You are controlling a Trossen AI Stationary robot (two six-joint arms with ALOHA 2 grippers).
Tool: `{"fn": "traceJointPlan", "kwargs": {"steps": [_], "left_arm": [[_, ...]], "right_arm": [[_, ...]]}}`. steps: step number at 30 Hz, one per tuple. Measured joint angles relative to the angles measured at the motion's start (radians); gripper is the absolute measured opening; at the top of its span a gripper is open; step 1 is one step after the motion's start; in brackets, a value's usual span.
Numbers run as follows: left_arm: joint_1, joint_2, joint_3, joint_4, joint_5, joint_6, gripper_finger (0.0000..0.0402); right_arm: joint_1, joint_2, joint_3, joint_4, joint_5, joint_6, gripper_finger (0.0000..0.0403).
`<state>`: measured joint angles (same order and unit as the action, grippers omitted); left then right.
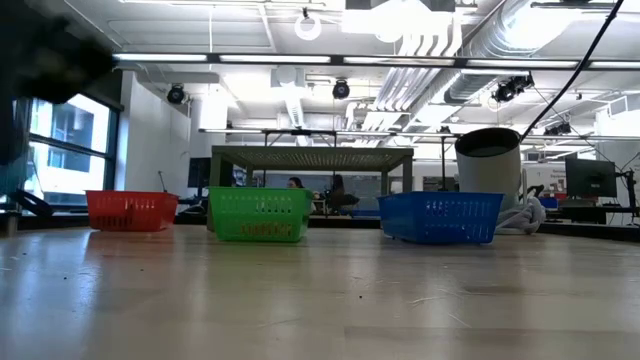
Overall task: Pick & Place Office Desk Supplies
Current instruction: Put the blue rubber band into the green bin
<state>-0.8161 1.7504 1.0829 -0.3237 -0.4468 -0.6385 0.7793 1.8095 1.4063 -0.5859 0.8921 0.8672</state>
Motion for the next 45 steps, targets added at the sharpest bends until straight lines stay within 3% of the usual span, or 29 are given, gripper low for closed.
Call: {"fn": "traceJointPlan", "kwargs": {"steps": [5,10,14,23,32,37,45], "left_arm": [[0.048,0.001,0.139,-0.065,-0.005,0.128,0.0],[0.138,-0.006,0.303,-0.287,-0.022,0.168,0.0],[0.246,-0.039,0.364,-0.438,-0.051,0.233,0.0],[0.566,-0.082,0.358,-0.586,0.047,0.299,0.0],[0.818,-0.082,0.231,-0.505,0.217,0.379,0.0],[0.882,-0.082,0.124,-0.353,0.289,0.387,0.0],[0.894,-0.082,0.104,-0.32,0.295,0.389,0.0001]], "right_arm": [[0.012,0.0,0.0,0.049,-0.004,-0.062,0.0215],[0.041,0.0,0.0,0.069,0.028,-0.09,0.0215],[0.071,0.0,0.0,0.071,0.066,-0.09,0.0215],[0.111,0.0,0.0,0.07,0.078,-0.087,0.0215],[0.114,0.0,0.0,0.063,0.074,-0.087,0.0215],[0.118,0.016,0.0,0.058,0.074,-0.099,0.0215],[0.112,0.029,0.0,0.059,0.076,-0.131,0.0215]]}}
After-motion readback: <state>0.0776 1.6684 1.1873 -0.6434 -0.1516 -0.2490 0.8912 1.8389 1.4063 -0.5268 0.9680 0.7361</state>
